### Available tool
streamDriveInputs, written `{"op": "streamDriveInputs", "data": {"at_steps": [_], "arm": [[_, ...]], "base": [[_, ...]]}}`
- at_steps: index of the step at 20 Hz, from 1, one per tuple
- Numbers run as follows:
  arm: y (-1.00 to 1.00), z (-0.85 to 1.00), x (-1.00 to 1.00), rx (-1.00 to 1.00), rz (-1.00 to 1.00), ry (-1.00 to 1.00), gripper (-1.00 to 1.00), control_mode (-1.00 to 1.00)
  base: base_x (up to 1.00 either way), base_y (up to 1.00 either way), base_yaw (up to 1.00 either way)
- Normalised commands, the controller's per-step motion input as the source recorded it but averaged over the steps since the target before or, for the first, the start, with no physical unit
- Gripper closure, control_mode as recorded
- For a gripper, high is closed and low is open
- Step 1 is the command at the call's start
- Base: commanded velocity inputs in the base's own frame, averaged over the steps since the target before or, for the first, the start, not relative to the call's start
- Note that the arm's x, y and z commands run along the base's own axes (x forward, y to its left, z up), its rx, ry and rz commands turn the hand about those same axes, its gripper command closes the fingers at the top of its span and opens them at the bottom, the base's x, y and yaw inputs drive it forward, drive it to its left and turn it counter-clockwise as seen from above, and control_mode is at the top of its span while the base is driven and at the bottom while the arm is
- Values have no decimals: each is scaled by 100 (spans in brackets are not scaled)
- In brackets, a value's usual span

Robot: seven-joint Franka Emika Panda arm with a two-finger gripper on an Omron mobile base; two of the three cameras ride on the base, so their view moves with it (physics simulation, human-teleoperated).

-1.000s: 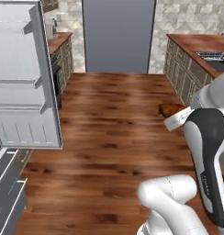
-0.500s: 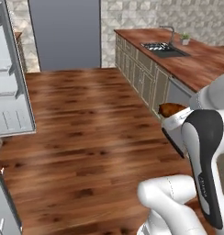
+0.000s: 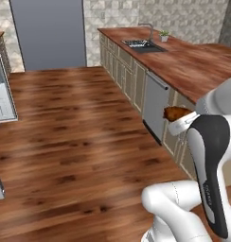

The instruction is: Gather the corn and mushroom from the fridge and place them on a tray on the dining counter. Then gather the chicken drumstick and fish from the fridge and place them on the other tray.

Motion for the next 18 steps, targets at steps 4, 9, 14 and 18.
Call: {"op": "streamDriveInputs", "data": {"at_steps": [4,9,14,18], "arm": [[0,0,0,0,0,0,100,100],[0,0,0,0,0,0,100,100],[0,0,0,0,0,0,100,100],[0,0,0,0,0,0,100,100]], "base": [[-15,-92,-9],[0,-100,-4],[5,-100,-20],[0,-100,-15]]}}
